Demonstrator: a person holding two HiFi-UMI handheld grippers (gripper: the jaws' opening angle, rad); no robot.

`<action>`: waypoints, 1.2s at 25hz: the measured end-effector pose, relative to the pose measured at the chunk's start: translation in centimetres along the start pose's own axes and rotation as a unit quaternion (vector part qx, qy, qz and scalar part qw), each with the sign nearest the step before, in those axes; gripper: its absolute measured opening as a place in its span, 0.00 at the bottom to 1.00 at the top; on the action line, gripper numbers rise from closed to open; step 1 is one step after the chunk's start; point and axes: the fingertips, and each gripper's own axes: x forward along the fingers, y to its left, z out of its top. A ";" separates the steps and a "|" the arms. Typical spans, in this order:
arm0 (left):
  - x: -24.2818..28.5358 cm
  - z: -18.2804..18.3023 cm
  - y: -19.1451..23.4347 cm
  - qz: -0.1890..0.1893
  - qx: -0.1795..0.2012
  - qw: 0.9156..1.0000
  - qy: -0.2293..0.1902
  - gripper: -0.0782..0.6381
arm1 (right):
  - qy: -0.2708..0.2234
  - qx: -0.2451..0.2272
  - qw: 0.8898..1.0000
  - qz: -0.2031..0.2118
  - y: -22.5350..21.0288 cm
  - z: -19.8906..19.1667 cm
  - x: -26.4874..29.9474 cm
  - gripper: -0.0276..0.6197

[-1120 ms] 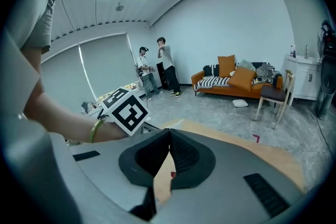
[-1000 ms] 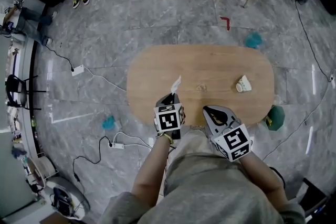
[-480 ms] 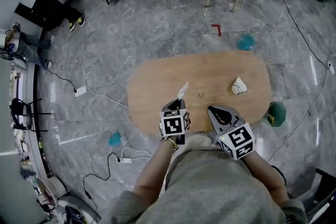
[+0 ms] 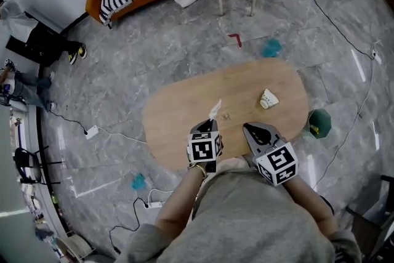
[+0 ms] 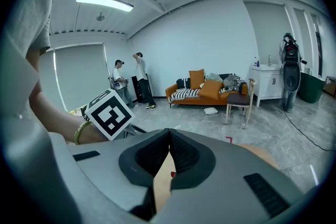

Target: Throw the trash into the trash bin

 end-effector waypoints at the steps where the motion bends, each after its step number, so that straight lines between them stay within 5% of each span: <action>1: 0.1 0.1 -0.5 -0.006 0.008 1.000 0.000 0.16 | -0.003 0.002 1.000 -0.007 -0.3 0.0 -0.3 0.05; 12: 0.0 0.5 -5.7 -0.045 0.064 0.997 0.007 0.16 | -0.030 0.031 0.997 -0.066 -3.4 -0.8 -4.8 0.05; 30: 1.9 0.4 -17.8 -0.078 0.091 0.993 0.010 0.16 | -0.030 0.050 0.992 -0.108 -10.8 -4.2 -14.1 0.05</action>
